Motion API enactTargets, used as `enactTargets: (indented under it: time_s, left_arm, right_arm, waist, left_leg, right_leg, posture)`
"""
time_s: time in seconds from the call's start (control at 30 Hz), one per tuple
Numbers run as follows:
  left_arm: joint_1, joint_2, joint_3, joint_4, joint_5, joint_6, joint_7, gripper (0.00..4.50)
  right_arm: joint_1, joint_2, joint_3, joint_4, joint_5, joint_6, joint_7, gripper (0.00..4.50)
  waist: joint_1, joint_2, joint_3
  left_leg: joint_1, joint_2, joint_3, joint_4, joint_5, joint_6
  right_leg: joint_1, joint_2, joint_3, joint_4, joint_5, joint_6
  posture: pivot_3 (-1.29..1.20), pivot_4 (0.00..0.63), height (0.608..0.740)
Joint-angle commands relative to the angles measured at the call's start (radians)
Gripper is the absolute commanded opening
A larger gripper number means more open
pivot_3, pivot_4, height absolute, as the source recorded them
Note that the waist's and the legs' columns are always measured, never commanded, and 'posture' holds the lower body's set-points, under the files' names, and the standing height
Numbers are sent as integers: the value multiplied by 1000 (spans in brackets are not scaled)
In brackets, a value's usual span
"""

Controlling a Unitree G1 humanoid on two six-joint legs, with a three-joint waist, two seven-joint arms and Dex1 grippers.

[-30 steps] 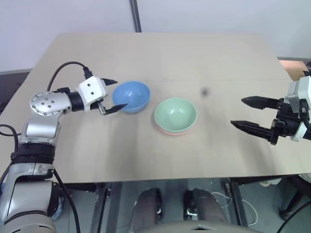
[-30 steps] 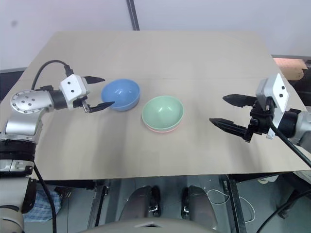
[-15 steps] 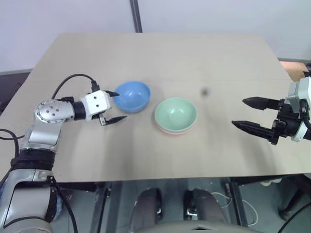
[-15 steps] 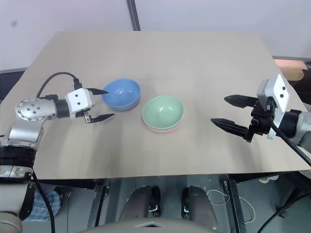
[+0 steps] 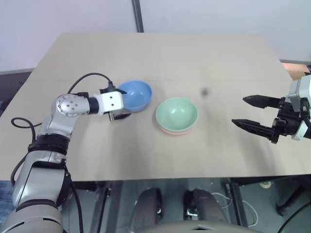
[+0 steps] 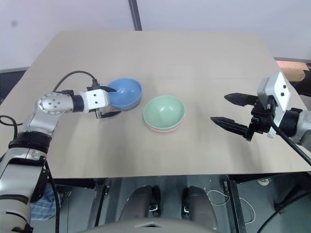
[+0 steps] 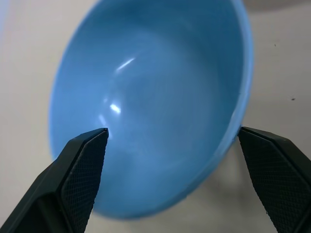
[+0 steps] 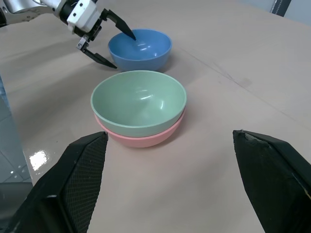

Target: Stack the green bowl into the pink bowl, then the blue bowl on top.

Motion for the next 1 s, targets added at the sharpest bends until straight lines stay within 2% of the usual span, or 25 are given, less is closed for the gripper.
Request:
enactTargets:
  time_s: [0.03, 0.2, 0.23, 0.27, 0.5, 0.67, 1.0]
  left_arm:
    - [-54, -4, -8, 40, 6, -55, -5, 3284]
    - [-78, -10, -26, 78, 10, -83, -27, 652]
    - [-80, -10, -27, 83, 12, -87, -30, 215]
    - [-83, -9, -28, 91, 13, -94, -31, 61]
    - [-103, -4, -31, 89, 4, -120, -91, 61]
    - [-160, -20, -28, 23, -26, -85, -171, 61]
    - [-275, -76, -55, -143, -90, -114, -306, 61]
  right_arm:
    - [-3, -17, -34, -25, 14, -17, -9, 4500]
    - [11, -21, -51, -36, 29, -11, -12, 4500]
    - [12, -22, -54, -37, 33, -11, -13, 4500]
    - [15, -24, -58, -37, 36, -10, -13, 4500]
    - [31, -43, -74, -30, 51, -18, 7, 4500]
    - [48, -78, -106, -19, 65, -26, 78, 4500]
    - [56, -91, -88, -5, 42, -51, 93, 4500]
  waist:
    - [1, 0, 0]
    - [6, 0, 0]
    - [5, 0, 0]
    - [6, 0, 0]
    - [10, 0, 0]
    - [11, -1, 0]
    - [9, -1, 1]
  left_leg:
    - [0, 0, 0, 0, 0, 0]
    - [-1, 0, 0, 2, 0, 0]
    - [-1, 0, 0, 3, 0, 0]
    - [-1, 0, 0, 3, 0, 1]
    - [-1, 0, 0, 6, -1, 2]
    - [-2, 0, -1, 8, -2, 4]
    - [-2, 0, -1, 9, -1, 2]
  right_leg:
    - [0, 0, 0, 0, 0, 0]
    - [0, 0, 0, 1, 0, 0]
    - [0, 0, 0, 1, 0, 0]
    - [0, 0, 0, 1, 0, 0]
    - [0, 0, 0, 3, 0, 0]
    - [0, 0, -1, 5, 0, 0]
    - [0, 0, 0, 7, -1, 1]
  posture:
    - [0, 150, 740]
    - [0, 150, 740]
    - [0, 150, 740]
    - [0, 150, 740]
    - [0, 150, 740]
    - [0, 150, 740]
    - [0, 150, 740]
